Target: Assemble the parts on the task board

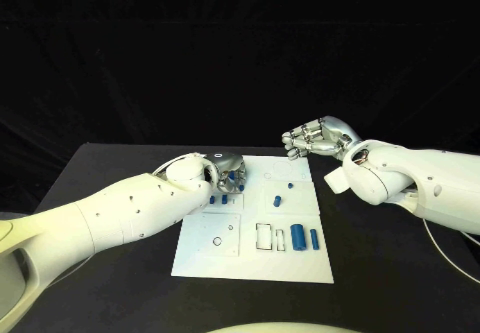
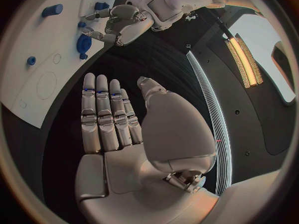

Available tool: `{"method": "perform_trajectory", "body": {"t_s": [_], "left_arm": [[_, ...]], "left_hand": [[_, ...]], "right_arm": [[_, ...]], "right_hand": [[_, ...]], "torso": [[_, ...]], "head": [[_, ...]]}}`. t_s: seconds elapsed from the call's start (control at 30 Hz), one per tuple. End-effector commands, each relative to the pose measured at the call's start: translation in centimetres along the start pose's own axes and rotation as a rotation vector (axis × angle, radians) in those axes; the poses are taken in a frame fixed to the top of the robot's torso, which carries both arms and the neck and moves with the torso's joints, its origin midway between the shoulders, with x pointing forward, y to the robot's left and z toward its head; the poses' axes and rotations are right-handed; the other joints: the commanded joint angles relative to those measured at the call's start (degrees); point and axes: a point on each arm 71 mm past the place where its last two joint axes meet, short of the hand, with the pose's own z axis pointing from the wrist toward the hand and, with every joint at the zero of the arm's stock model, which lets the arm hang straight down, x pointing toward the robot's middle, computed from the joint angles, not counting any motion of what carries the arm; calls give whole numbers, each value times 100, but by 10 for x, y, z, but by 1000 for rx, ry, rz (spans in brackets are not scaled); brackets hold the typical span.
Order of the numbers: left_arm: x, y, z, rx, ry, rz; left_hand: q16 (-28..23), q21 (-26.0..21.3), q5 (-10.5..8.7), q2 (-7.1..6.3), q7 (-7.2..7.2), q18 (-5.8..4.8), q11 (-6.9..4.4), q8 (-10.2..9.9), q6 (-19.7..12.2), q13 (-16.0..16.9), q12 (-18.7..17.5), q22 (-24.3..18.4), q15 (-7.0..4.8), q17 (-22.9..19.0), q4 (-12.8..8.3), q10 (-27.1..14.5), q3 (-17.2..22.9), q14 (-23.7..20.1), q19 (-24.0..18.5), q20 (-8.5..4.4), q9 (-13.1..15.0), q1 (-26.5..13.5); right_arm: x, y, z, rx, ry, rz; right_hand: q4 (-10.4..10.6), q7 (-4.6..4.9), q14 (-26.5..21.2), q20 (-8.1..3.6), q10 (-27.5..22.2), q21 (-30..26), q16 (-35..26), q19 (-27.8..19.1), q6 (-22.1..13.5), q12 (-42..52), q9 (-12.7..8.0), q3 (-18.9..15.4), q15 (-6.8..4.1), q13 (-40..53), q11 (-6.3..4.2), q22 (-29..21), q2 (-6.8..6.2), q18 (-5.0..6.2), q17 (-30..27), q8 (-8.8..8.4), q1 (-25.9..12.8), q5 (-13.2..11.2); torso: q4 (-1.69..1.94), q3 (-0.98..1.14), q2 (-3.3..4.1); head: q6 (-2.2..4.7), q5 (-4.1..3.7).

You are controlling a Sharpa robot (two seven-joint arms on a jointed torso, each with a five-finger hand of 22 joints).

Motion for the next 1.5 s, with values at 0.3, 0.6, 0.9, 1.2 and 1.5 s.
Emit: {"method": "perform_trajectory", "body": {"t_s": [0.3, 0.6, 0.9, 1.2, 1.5], "left_arm": [[2, -3, 4, 25, -5, -15], [4, -4, 6, 20, 5, -22], [7, -4, 7, 12, 31, -21], [9, -4, 9, 8, 50, -19], [9, -3, 10, 6, 43, -22]], "left_hand": [[99, 157, 32, 0, 11, -113, -15, -143, 165, -113, -245, 182, -38, 29, -10, 260, 314, 83, 115, -17, -45, -28], [109, 203, 28, -71, 24, -124, 1, -228, 147, -161, -375, 239, -28, -5, -13, 279, 386, 89, 137, -15, -73, -96], [120, 212, 30, -72, 22, -125, 8, -254, 170, -183, -438, 250, -21, -10, -24, 295, 441, 92, 135, -8, -80, -107], [182, 289, 30, 25, 13, -140, -48, -255, 356, -188, -498, 348, -63, 39, -147, 558, 667, 127, 178, -28, -66, -33], [241, 411, 33, 100, 9, -171, -89, -255, 569, -175, -571, 502, -107, 86, -371, 821, 935, 166, 262, -73, -46, 35]], "right_arm": [[2, 1, 0, -12, 18, 0], [3, 1, 0, -12, 21, 1], [3, 1, 1, -13, 22, 1], [4, 2, 1, -13, 23, 1], [4, 2, 1, -14, 23, 1]], "right_hand": [[-9, 7, -46, -5, -9, 30, -14, -27, -23, 2, -7, -16, -13, -5, 17, 6, 7, -26, -6, -15, -23, 39], [-13, 8, -46, -5, -8, 33, -12, -30, -22, 3, -6, -18, -13, -6, 17, 7, 17, -25, -9, -14, -24, 48], [-13, 8, -46, -5, -8, 33, -12, -30, -22, 3, -6, -18, -13, -6, 17, 7, 17, -25, -9, -14, -24, 48], [-13, 8, -46, -5, -8, 33, -12, -30, -22, 3, -6, -18, -13, -6, 17, 7, 17, -25, -9, -14, -24, 48], [-13, 8, -46, -5, -8, 33, -12, -30, -22, 3, -6, -18, -13, -6, 17, 7, 17, -25, -9, -14, -24, 48]], "torso": [[0, 3, -7], [1, 0, -6], [0, -1, -6], [-4, 0, -5], [2, 2, -7]], "head": [[-3, -13], [1, -20], [4, -34], [6, -34], [19, -42]]}}
